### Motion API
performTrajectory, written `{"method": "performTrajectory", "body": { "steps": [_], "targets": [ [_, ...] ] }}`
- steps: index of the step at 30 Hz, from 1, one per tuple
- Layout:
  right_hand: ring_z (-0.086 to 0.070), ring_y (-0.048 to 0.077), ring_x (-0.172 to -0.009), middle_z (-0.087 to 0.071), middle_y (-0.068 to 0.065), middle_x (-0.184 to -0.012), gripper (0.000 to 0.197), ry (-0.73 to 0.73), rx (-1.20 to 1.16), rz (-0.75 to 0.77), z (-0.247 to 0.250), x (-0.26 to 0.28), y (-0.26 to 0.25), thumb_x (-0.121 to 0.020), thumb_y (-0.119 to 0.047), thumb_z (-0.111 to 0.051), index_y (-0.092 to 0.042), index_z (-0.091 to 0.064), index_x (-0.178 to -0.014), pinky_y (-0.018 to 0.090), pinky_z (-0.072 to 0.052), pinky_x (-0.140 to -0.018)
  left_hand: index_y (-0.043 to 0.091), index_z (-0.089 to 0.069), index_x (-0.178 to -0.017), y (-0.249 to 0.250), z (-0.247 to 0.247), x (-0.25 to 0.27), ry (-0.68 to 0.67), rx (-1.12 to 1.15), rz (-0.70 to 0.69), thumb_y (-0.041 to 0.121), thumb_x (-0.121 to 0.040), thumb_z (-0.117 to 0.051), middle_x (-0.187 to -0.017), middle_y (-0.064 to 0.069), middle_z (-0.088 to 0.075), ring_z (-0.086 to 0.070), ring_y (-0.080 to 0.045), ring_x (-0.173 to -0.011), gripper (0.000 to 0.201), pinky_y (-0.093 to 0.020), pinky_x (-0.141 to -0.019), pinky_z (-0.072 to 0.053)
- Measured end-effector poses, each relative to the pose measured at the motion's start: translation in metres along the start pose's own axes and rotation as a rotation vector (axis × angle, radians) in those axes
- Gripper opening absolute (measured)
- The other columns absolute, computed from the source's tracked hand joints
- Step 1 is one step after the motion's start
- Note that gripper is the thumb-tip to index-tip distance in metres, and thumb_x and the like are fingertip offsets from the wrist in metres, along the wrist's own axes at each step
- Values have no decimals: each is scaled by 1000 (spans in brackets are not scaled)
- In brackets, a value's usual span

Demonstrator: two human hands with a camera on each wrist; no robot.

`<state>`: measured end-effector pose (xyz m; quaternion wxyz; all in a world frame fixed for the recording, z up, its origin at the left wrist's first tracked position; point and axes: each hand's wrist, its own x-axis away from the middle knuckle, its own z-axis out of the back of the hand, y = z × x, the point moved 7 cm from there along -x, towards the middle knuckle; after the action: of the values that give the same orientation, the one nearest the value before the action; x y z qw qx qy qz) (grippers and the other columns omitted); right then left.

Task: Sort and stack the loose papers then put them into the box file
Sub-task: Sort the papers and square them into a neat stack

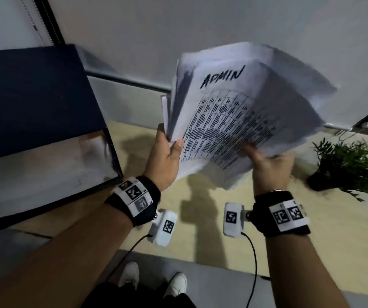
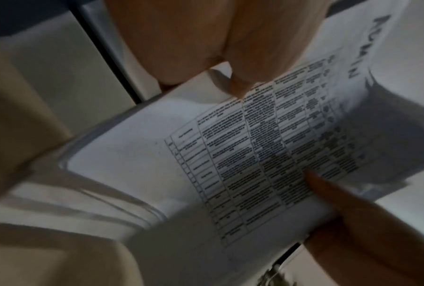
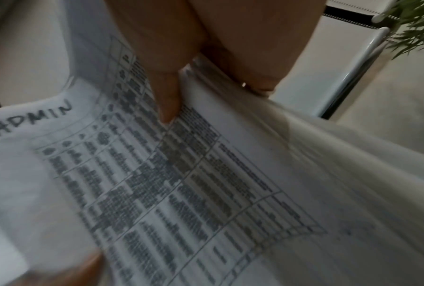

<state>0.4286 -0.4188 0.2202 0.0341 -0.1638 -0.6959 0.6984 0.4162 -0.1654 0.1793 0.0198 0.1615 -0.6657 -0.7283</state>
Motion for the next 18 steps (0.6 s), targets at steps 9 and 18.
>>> {"method": "performTrajectory", "body": {
  "steps": [9,18],
  "targets": [
    [-69,21,-83,-74,4,-91,42,21,-3,19,-11,22,14,-64,4,-85,-21,-70,-93,52,-57,-83,35,-30,-120,-26,2,5,-96,11,154,19,-88,-69,-135,-7,-47,-60,-9,-115,53,-2,-91,-42],
    [-64,10,-96,-66,9,-105,38,106,-46,226,-19,16,-44,-85,-2,-70,-7,-56,-120,21,-52,-82,12,-26,-139,31,7,0,43,214,-44,21,-92,-59,-114,2,-55,-63,6,-90,57,-16,-85,-52]
  ]
}}
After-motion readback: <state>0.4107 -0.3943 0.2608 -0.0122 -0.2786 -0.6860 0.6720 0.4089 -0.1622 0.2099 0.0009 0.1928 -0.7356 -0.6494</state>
